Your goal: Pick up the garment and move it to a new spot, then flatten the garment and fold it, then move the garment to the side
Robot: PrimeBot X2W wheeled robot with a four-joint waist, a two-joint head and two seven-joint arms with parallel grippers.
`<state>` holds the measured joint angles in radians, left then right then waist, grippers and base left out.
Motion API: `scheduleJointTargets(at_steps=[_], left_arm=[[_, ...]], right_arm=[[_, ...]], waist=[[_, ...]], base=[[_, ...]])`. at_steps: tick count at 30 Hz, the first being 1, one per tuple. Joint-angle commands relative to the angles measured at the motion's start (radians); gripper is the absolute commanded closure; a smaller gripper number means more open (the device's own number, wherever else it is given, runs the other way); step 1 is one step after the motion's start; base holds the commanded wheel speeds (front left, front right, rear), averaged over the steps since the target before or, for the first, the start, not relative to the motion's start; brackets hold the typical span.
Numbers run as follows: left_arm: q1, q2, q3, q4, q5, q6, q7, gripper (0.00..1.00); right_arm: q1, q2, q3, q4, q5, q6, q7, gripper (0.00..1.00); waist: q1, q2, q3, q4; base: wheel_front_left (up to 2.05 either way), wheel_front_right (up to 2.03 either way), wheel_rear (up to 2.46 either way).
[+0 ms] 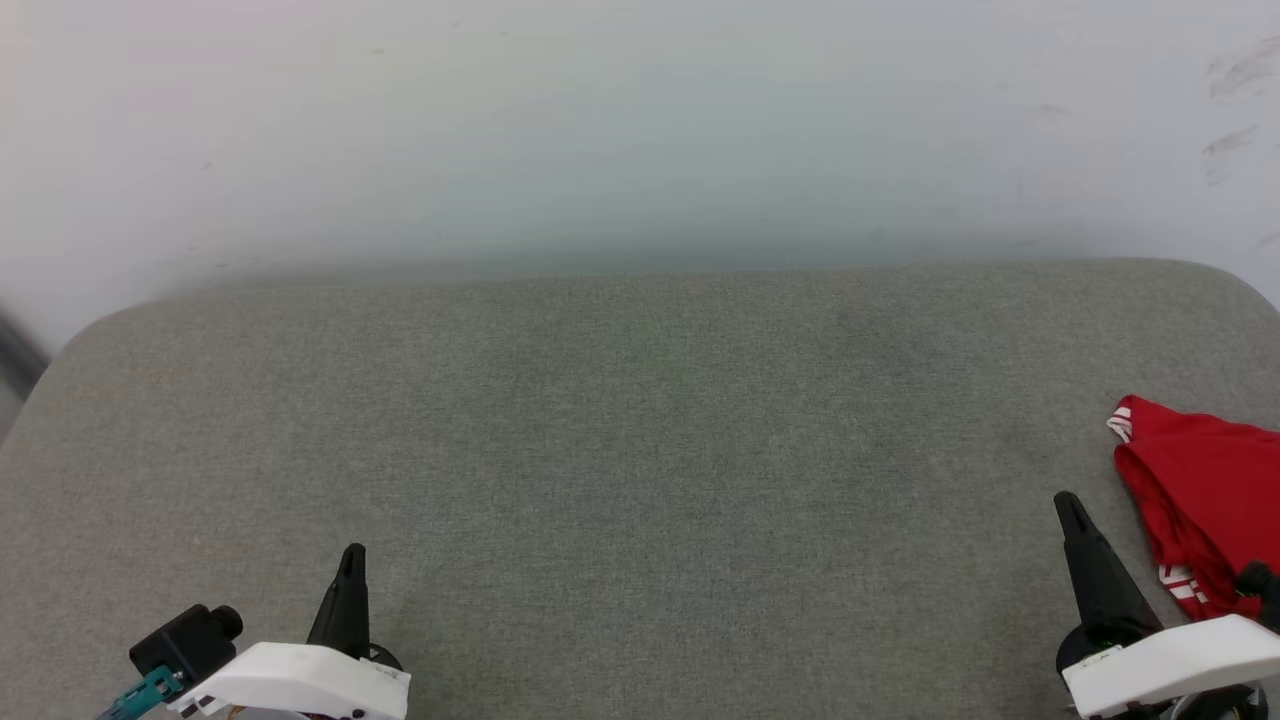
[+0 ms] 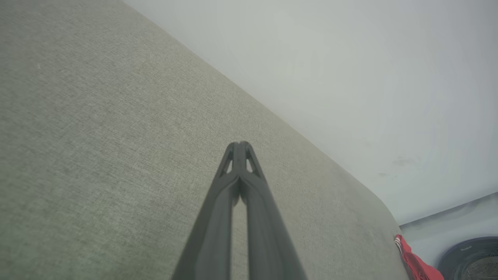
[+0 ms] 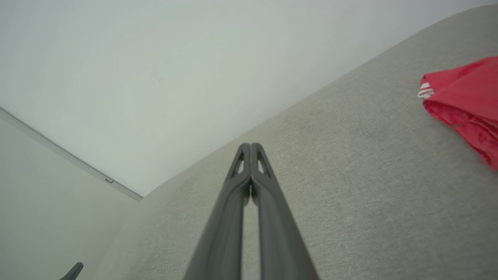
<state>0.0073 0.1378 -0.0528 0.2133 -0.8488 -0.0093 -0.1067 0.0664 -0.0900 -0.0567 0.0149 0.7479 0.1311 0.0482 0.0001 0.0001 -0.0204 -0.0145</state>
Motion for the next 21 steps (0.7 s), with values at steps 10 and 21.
scheduleJointTargets(at_steps=[10,21], left_arm=[[-0.044,-0.012,0.032,-0.005,-0.123,-0.024,0.035,1.00],[-0.059,-0.027,0.058,0.002,-0.240,-0.043,0.069,1.00]], right_arm=[[-0.049,0.004,-0.007,0.027,0.145,0.000,0.007,1.00],[-0.074,0.008,-0.012,0.064,0.279,0.000,0.014,1.00]], waist=[[-0.0001,-0.0001,0.002,0.002],[-0.0001,-0.0001,0.005,0.003]], base=[[0.00,0.00,0.00],[0.00,0.00,0.00]])
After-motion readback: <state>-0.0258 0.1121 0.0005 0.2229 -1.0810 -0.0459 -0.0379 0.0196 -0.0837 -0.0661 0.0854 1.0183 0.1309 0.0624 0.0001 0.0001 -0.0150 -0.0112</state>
